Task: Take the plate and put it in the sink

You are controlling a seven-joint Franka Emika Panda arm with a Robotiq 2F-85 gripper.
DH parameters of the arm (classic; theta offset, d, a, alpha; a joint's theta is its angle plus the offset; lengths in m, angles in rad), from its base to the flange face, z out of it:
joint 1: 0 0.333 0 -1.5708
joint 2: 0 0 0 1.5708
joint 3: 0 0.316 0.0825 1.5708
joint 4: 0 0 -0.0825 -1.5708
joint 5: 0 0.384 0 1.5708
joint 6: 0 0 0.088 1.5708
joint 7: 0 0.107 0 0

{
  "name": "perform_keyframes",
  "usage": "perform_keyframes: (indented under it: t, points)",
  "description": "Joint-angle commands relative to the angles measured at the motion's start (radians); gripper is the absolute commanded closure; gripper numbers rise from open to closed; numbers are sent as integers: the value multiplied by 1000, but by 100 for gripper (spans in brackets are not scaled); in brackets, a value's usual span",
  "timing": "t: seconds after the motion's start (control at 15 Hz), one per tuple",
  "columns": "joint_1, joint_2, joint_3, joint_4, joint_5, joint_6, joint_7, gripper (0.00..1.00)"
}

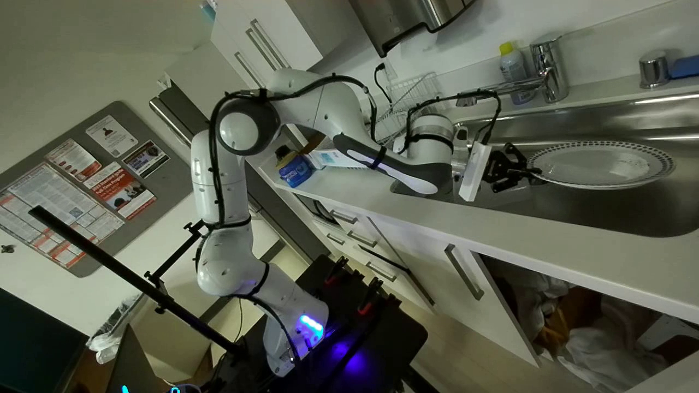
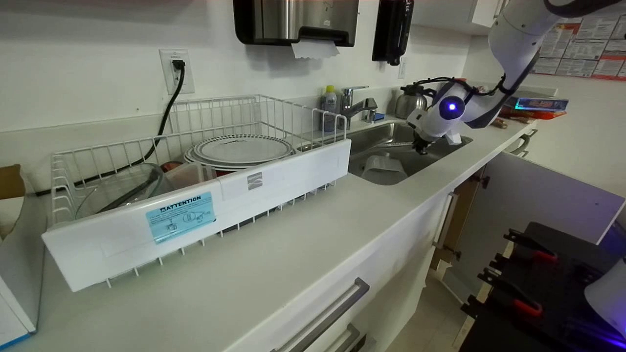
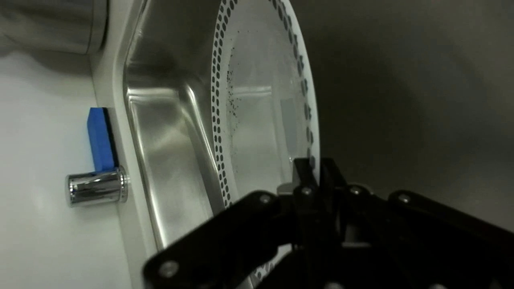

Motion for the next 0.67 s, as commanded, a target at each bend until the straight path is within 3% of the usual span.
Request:
perform_keyframes:
  t: [0.0,0.6]
  points:
    - [-10,61,-12,112,23,-1,-35,98]
    - [-27,183,-30,239,219,9,-186,98]
